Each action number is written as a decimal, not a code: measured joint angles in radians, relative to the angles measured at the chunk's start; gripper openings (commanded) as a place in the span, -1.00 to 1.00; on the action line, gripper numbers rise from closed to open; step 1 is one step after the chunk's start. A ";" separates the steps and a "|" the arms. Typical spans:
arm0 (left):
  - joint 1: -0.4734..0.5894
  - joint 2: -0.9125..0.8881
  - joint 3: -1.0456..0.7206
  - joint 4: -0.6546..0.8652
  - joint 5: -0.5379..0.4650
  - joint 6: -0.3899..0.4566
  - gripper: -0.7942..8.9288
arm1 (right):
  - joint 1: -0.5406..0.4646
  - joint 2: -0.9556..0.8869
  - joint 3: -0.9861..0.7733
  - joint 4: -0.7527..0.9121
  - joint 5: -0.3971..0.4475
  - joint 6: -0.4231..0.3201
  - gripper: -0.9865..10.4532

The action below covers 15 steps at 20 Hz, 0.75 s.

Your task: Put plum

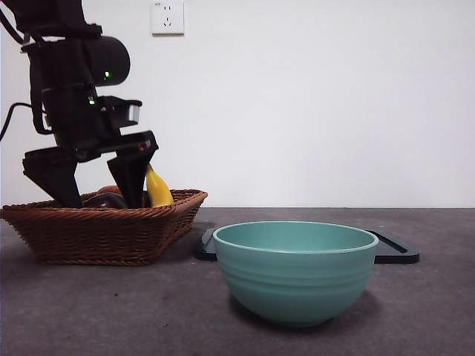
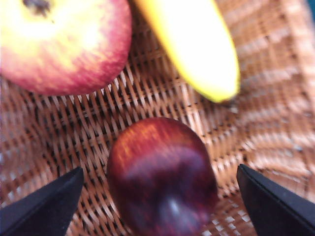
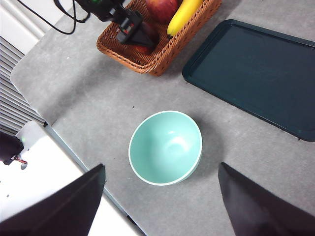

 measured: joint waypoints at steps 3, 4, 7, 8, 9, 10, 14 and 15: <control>0.000 0.024 0.001 0.004 0.000 0.000 0.17 | 0.000 0.000 0.000 0.000 0.000 0.000 -0.18; 0.000 0.030 0.001 0.004 0.000 0.000 0.16 | 0.000 0.000 0.000 0.000 0.000 0.000 -0.18; 0.000 0.032 0.001 0.012 0.000 0.000 -0.13 | 0.000 0.000 0.000 0.000 0.000 0.000 -0.18; -0.001 0.032 0.001 0.010 0.000 0.000 -0.15 | 0.000 0.000 0.000 0.000 0.000 0.000 -0.18; -0.001 0.032 0.001 0.011 0.000 0.000 -0.15 | 0.000 0.000 0.000 0.000 0.000 0.000 -0.18; -0.001 0.032 0.001 0.010 0.000 0.000 -0.15 | 0.000 0.000 0.000 0.000 0.000 0.000 -0.18; -0.001 0.031 0.001 0.009 0.000 0.000 -0.15 | 0.000 0.000 0.000 0.000 0.000 0.000 -0.18; -0.001 0.026 0.001 0.006 0.001 0.000 -0.15 | 0.000 0.000 0.000 0.000 0.000 0.000 -0.18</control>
